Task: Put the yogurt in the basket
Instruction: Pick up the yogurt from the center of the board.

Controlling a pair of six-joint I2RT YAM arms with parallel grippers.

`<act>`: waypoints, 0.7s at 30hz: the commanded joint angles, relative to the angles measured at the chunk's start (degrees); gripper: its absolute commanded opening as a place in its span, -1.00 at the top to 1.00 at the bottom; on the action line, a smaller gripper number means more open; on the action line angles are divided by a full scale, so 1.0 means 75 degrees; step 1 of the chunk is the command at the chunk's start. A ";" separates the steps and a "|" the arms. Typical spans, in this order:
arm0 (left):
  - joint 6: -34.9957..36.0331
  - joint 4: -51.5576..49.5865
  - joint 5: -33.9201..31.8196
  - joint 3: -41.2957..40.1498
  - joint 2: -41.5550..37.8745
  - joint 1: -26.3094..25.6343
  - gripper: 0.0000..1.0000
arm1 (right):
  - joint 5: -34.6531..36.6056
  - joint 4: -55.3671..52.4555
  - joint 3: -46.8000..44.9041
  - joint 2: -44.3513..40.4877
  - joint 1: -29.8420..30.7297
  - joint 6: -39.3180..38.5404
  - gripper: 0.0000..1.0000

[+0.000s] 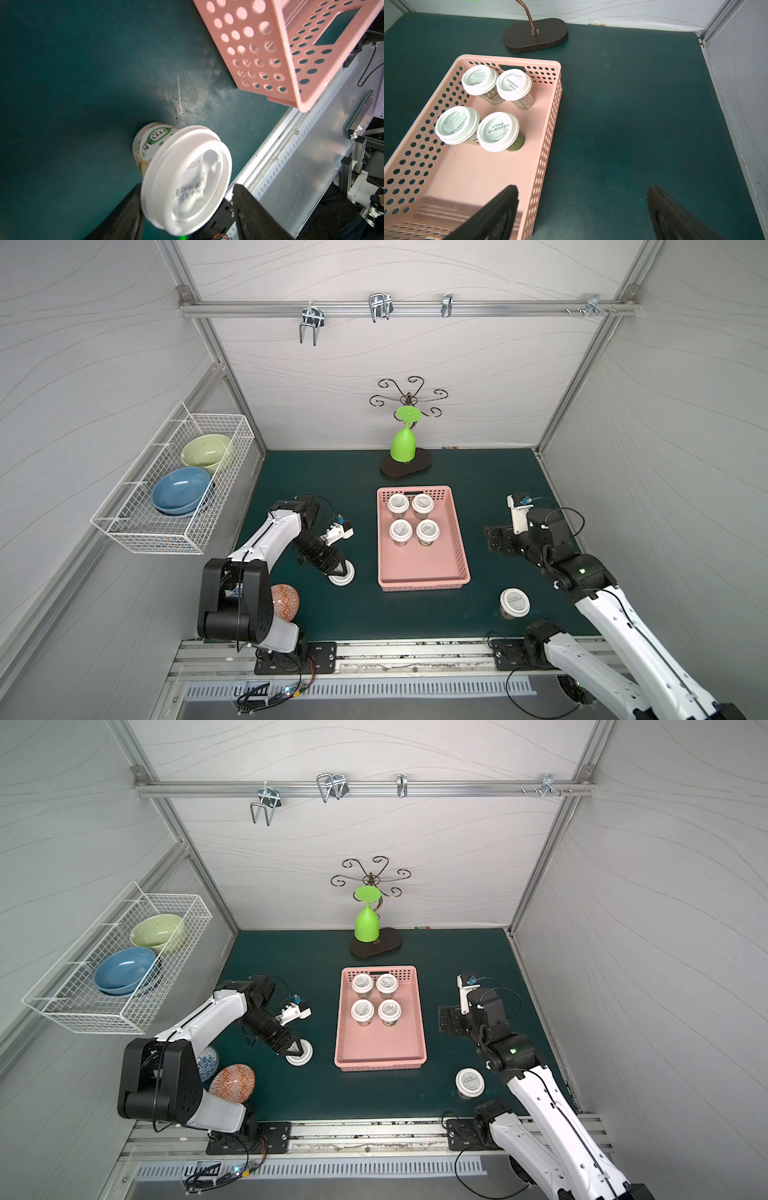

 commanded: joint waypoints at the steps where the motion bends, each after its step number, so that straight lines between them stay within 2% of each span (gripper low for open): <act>1: 0.0162 -0.0170 0.0196 0.0219 -0.0051 -0.0055 -0.48 | -0.0013 0.0124 -0.0038 -0.0029 0.0048 0.0018 -0.98; 6: -0.0158 0.0196 -0.0297 0.0133 0.0329 -0.0101 -0.69 | 0.0044 0.0136 -0.0040 -0.0022 0.0042 -0.0030 -0.98; 11: -0.0080 0.0403 -0.0344 -0.0072 0.0279 -0.0222 -0.78 | 0.0054 0.0144 -0.0028 -0.0014 0.0042 -0.0025 -0.98; 16: -0.0155 0.0514 -0.0320 -0.0145 0.0354 -0.0245 -0.78 | -0.0012 0.0118 -0.0029 0.0015 0.0045 0.0002 -0.98; 21: -0.0174 0.0533 -0.0441 -0.0102 0.0446 -0.0259 -0.65 | 0.0081 0.0130 -0.0029 0.0016 0.0042 -0.0050 -0.98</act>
